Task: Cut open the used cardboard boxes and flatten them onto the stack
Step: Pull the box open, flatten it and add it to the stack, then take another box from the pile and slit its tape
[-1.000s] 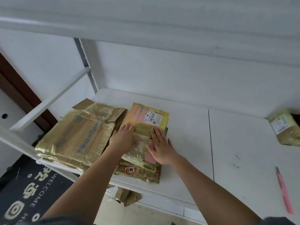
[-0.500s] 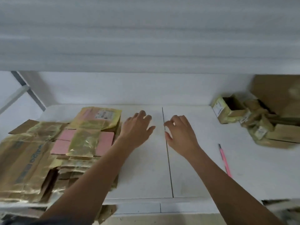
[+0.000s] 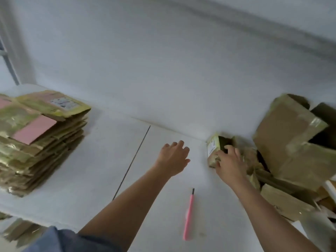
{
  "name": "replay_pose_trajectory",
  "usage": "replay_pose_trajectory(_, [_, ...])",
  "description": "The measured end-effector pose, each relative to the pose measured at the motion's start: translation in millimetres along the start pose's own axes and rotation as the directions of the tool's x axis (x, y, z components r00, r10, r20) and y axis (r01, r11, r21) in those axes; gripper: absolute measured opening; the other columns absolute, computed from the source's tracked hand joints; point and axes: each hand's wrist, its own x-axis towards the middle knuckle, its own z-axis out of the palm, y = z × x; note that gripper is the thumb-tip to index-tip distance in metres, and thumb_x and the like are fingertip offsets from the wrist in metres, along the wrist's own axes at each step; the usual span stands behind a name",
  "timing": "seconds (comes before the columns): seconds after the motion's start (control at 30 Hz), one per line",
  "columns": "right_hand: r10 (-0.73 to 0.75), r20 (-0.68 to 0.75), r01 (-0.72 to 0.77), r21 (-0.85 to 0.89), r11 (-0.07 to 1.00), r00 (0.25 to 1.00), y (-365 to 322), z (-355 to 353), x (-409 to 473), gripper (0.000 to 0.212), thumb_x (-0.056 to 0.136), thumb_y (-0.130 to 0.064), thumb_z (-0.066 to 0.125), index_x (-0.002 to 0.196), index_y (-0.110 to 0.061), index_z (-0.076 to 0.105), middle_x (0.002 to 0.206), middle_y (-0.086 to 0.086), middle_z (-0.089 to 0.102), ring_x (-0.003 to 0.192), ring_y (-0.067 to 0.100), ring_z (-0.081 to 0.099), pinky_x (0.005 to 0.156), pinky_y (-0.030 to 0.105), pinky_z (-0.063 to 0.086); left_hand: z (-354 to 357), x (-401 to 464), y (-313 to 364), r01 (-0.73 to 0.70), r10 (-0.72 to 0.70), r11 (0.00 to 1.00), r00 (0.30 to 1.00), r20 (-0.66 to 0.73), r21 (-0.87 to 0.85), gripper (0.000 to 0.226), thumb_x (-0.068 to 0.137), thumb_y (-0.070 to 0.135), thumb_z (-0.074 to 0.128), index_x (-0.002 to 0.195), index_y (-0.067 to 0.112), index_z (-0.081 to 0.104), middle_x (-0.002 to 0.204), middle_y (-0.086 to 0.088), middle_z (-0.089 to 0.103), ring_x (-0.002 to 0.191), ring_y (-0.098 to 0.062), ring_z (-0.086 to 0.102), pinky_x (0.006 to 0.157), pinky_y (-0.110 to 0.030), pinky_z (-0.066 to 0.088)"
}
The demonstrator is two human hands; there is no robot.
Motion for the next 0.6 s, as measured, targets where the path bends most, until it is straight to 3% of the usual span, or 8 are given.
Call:
replay_pose_trajectory(0.17, [0.07, 0.159, -0.074, 0.019, 0.997, 0.985, 32, 43, 40, 0.046, 0.095, -0.038, 0.053, 0.14, -0.041, 0.043, 0.159, 0.012, 0.016, 0.141, 0.033, 0.021, 0.112, 0.044, 0.03, 33, 30, 23, 0.049, -0.047, 0.998, 0.995, -0.085, 0.024, 0.036, 0.101, 0.038, 0.046, 0.124, 0.012, 0.054, 0.127, -0.009, 0.049, 0.112, -0.028, 0.054, 0.084, -0.038, 0.042])
replay_pose_trajectory(0.23, [0.05, 0.215, -0.054, 0.012, 0.998, 0.975, 36, 62, 44, 0.052, 0.096, -0.041, 0.051, 0.146, -0.041, 0.036, 0.154, 0.01, 0.029, 0.141, 0.032, 0.025, 0.116, 0.049, 0.023, 44, 34, 26, 0.047, -0.045, 0.998, 0.996, -0.082, 0.031, 0.035, 0.101, 0.037, 0.046, 0.124, 0.012, 0.054, 0.124, -0.009, 0.05, 0.111, -0.028, 0.054, 0.083, -0.038, 0.041])
replay_pose_trajectory(0.3, [-0.016, 0.162, 0.012, 0.022, 1.0, 0.987, 36, 72, 42, 0.053, 0.094, -0.037, 0.054, 0.145, -0.033, 0.04, 0.141, 0.002, 0.044, 0.135, 0.026, 0.038, 0.115, 0.053, 0.023, 49, 34, 26, 0.065, -0.063, 0.997, 0.995, -0.08, 0.031, 0.036, 0.102, 0.037, 0.045, 0.126, 0.012, 0.052, 0.125, -0.009, 0.049, 0.112, -0.028, 0.054, 0.083, -0.037, 0.041])
replay_pose_trajectory(0.4, [-0.121, 0.025, 0.11, 0.266, 0.958, 0.992, 23, 64, 29, 0.042, 0.091, -0.026, 0.06, 0.133, -0.025, 0.056, 0.125, -0.003, 0.055, 0.111, 0.022, 0.059, 0.11, 0.055, 0.03, 51, 25, 23, 0.11, -0.11, 0.994, 0.993, -0.048, 0.002, 0.037, 0.102, 0.038, 0.042, 0.13, 0.014, 0.048, 0.128, -0.008, 0.047, 0.113, -0.027, 0.054, 0.086, -0.038, 0.043])
replay_pose_trajectory(0.5, [-0.125, -0.184, 0.21, 0.567, 0.797, 0.975, -4, 38, 9, 0.033, 0.09, -0.019, 0.068, 0.123, -0.021, 0.066, 0.117, -0.005, 0.063, 0.105, 0.015, 0.06, 0.112, 0.049, 0.032, 43, 4, 12, 0.201, -0.201, 0.971, 0.979, 0.014, -0.13, 0.042, 0.103, 0.041, 0.038, 0.138, 0.019, 0.042, 0.138, -0.006, 0.043, 0.119, -0.027, 0.051, 0.09, -0.041, 0.044])
replay_pose_trajectory(0.57, [-0.019, -0.282, 0.24, 0.776, 0.583, 0.959, -24, 17, -7, 0.022, 0.088, -0.018, 0.073, 0.109, -0.021, 0.071, 0.106, -0.01, 0.069, 0.097, 0.005, 0.064, 0.096, 0.024, 0.046, 35, -14, -2, 0.275, -0.28, 0.919, 0.96, 0.023, -0.284, 0.047, 0.103, 0.045, 0.031, 0.147, 0.026, 0.034, 0.147, -0.004, 0.038, 0.125, -0.028, 0.048, 0.094, -0.044, 0.046])
replay_pose_trajectory(0.6, [0.058, -0.241, 0.195, 0.884, 0.425, 0.969, -36, 5, -15, 0.015, 0.088, -0.018, 0.074, 0.102, -0.022, 0.073, 0.1, -0.013, 0.072, 0.092, 0.002, 0.065, 0.085, 0.015, 0.048, 30, -25, -10, 0.295, -0.314, 0.878, 0.949, 0.012, -0.376, 0.05, 0.103, 0.049, 0.027, 0.149, 0.029, 0.031, 0.149, -0.004, 0.036, 0.129, -0.028, 0.046, 0.098, -0.043, 0.044])
